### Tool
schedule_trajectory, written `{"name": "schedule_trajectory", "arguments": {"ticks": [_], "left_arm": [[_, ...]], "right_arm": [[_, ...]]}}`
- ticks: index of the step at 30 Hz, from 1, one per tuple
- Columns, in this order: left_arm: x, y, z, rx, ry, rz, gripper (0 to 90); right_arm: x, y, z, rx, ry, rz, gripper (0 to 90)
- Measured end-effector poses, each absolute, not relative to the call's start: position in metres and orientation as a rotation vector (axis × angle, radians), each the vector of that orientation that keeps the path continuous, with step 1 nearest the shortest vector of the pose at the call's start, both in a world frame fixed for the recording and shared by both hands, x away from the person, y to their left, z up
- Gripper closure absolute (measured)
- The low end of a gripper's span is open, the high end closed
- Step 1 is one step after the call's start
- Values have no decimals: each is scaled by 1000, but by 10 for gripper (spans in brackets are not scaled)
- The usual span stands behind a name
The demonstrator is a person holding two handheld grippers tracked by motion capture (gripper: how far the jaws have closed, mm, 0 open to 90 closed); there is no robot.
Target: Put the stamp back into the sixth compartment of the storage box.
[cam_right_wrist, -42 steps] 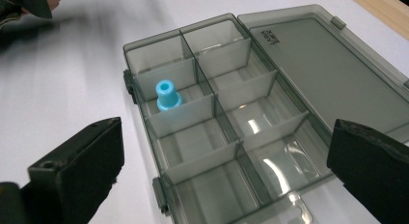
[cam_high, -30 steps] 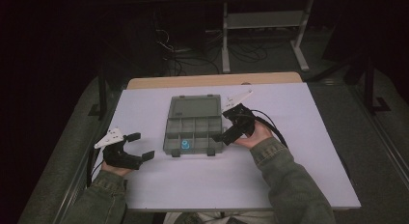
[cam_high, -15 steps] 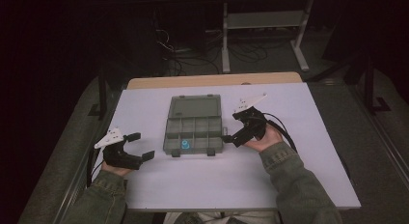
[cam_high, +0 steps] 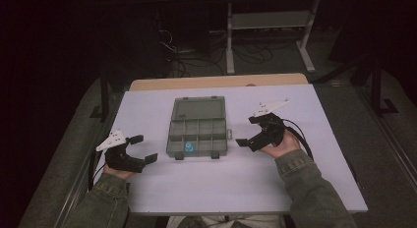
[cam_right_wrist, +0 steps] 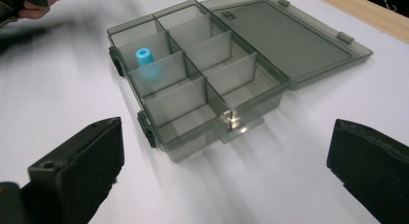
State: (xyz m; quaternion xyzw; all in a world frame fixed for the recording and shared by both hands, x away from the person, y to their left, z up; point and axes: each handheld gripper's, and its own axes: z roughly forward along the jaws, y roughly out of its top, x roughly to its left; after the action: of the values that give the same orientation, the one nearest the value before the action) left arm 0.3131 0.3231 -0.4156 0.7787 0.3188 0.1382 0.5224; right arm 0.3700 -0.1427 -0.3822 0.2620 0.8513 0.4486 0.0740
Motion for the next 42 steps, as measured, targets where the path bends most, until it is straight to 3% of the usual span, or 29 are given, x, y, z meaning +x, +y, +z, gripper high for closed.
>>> {"name": "schedule_trajectory", "arguments": {"ticks": [42], "left_arm": [[313, 323, -415, 1859, 757, 332, 0]], "right_arm": [[321, -223, -401, 944, 2379, 1423, 0]]}}
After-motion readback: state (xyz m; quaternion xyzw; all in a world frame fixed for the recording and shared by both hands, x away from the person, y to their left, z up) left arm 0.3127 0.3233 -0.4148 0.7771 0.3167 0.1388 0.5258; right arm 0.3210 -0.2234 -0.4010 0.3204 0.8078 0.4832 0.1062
